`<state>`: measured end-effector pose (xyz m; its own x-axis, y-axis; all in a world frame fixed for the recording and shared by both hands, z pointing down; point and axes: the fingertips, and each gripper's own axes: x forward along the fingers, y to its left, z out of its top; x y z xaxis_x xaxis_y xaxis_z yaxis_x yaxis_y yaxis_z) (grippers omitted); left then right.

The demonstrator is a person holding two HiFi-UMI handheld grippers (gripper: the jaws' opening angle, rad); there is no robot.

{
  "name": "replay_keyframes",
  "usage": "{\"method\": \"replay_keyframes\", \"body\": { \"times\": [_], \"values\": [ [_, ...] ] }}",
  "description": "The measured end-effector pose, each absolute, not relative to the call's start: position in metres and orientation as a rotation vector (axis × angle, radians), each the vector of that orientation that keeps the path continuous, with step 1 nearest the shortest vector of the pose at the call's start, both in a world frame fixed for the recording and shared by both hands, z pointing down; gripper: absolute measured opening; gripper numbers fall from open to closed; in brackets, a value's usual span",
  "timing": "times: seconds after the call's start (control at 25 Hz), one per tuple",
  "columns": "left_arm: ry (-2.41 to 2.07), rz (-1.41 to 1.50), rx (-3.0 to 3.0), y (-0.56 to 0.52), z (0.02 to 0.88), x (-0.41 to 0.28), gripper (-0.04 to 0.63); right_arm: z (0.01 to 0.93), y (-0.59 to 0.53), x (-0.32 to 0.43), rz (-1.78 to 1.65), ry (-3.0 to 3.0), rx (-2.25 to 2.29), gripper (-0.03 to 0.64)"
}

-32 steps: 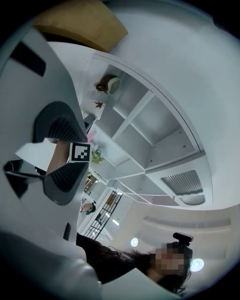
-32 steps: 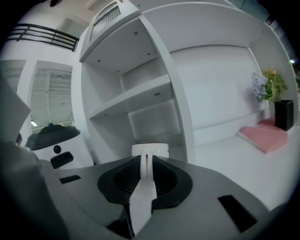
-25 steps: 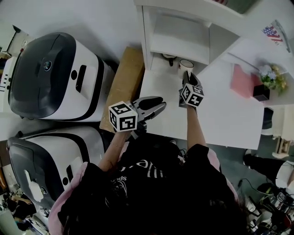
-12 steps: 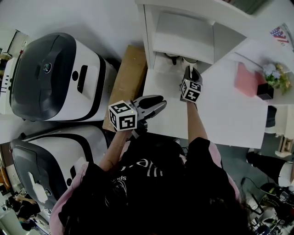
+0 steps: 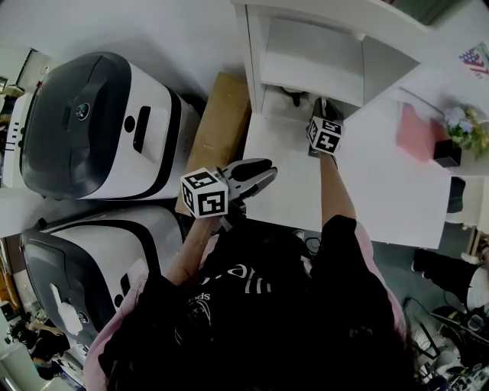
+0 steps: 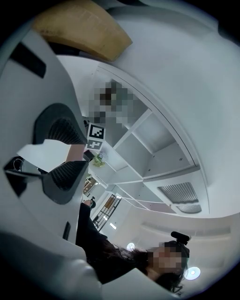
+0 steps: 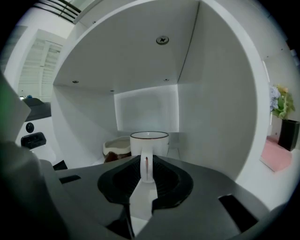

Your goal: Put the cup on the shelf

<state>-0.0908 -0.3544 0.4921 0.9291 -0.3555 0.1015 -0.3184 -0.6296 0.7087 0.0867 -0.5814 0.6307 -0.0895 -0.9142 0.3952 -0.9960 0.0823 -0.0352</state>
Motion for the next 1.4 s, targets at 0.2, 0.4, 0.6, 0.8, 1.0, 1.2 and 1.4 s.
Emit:
{"method": "replay_keyframes", "body": {
  "times": [0.2, 0.4, 0.6, 0.8, 1.0, 1.2, 1.4],
  "values": [
    [-0.493, -0.06, 2.284, -0.353, 0.494, -0.095, 0.12, 0.642, -0.583, 0.086, 0.465, -2.068, 1.869, 0.084],
    [-0.509, -0.075, 2.276, -0.354, 0.494, -0.099, 0.12, 0.64, -0.583, 0.083, 0.532, -2.111, 1.846, 0.086],
    [-0.504, -0.089, 2.284, -0.353, 0.488, -0.097, 0.12, 0.636, -0.578, 0.07, 0.549, -2.145, 1.752, 0.187],
    [-0.494, -0.098, 2.297, -0.35, 0.484, -0.094, 0.12, 0.632, -0.563, 0.072, 0.568, -2.13, 1.765, 0.193],
    [-0.48, -0.097, 2.311, -0.346, 0.481, -0.092, 0.12, 0.626, -0.534, 0.069, 0.579, -2.156, 1.76, 0.193],
    [-0.468, -0.07, 2.333, -0.34, 0.484, -0.09, 0.12, 0.6, -0.496, 0.065, 0.546, -2.223, 1.735, 0.192],
    [-0.458, -0.116, 2.35, -0.338, 0.48, -0.091, 0.12, 0.556, -0.456, 0.056, 0.538, -2.304, 1.749, 0.19]
  ]
}}
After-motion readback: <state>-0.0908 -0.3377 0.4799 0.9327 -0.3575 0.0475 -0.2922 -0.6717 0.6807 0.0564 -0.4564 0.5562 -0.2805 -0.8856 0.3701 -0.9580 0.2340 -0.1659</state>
